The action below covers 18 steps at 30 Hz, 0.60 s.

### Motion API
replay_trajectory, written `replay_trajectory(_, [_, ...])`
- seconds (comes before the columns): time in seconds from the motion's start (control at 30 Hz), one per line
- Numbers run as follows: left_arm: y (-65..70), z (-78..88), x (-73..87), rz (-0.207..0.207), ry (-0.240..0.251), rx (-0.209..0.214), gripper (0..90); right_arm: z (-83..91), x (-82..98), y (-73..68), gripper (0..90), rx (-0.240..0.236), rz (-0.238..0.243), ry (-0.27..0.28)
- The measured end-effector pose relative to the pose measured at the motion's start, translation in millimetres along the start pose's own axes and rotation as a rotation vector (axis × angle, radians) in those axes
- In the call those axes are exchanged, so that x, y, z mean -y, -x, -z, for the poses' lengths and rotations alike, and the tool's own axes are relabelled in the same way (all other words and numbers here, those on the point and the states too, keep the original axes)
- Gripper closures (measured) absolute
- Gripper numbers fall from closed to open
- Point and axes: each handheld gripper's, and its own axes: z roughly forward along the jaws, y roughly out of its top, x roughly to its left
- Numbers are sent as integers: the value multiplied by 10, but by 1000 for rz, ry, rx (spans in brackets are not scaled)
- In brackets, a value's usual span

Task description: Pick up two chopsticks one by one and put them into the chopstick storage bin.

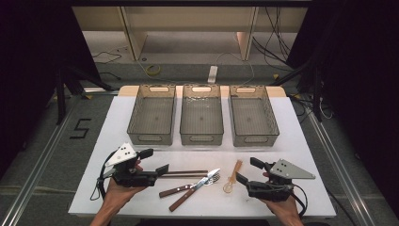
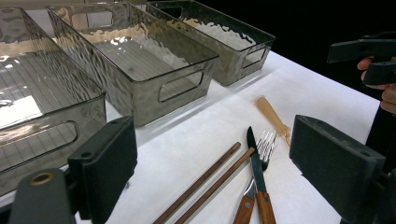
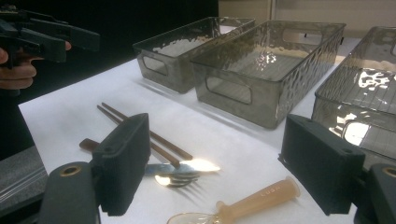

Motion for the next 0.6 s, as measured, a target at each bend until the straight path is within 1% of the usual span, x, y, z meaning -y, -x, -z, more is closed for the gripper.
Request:
replay_trajectory(0.07, [-1, -6, -2, 0, -6, -1, 146, 0, 0, 2, 248, -1, -2, 1])
replay_trajectory(0.1, [0, -18, -3, -5, -20, -8, 145, 0, 0, 3, 249, -2, -4, 4])
replay_trajectory(0.2, [4, -31, -2, -4, -29, -10, 146, 0, 0, 6, 250, -3, -8, 2])
replay_trajectory(0.23, [5, -41, -9, -10, -44, -9, 146, 0, -1, 7, 250, -3, -8, -1])
replay_trajectory(0.27, [5, -41, -9, -10, -44, -9, 146, -1, -1, 7, 250, -3, -9, -1])
replay_trajectory(0.37, [17, -67, -21, -18, -69, -13, 146, -3, -2, 10, 250, -5, -9, -4])
replay_trajectory(0.43, [21, -92, -43, -25, -97, -17, 147, -5, -4, 12, 251, -6, -8, -4])
replay_trajectory(0.53, [32, -143, -85, -42, -153, -23, 152, -4, -9, 15, 253, -7, -11, -8])
replay_trajectory(0.57, [36, -163, -98, -48, -175, -22, 152, -4, -9, 15, 253, -7, -11, -8])
replay_trajectory(0.6, [43, -193, -113, -66, -208, -24, 154, -5, -11, 17, 254, -5, -10, -10])
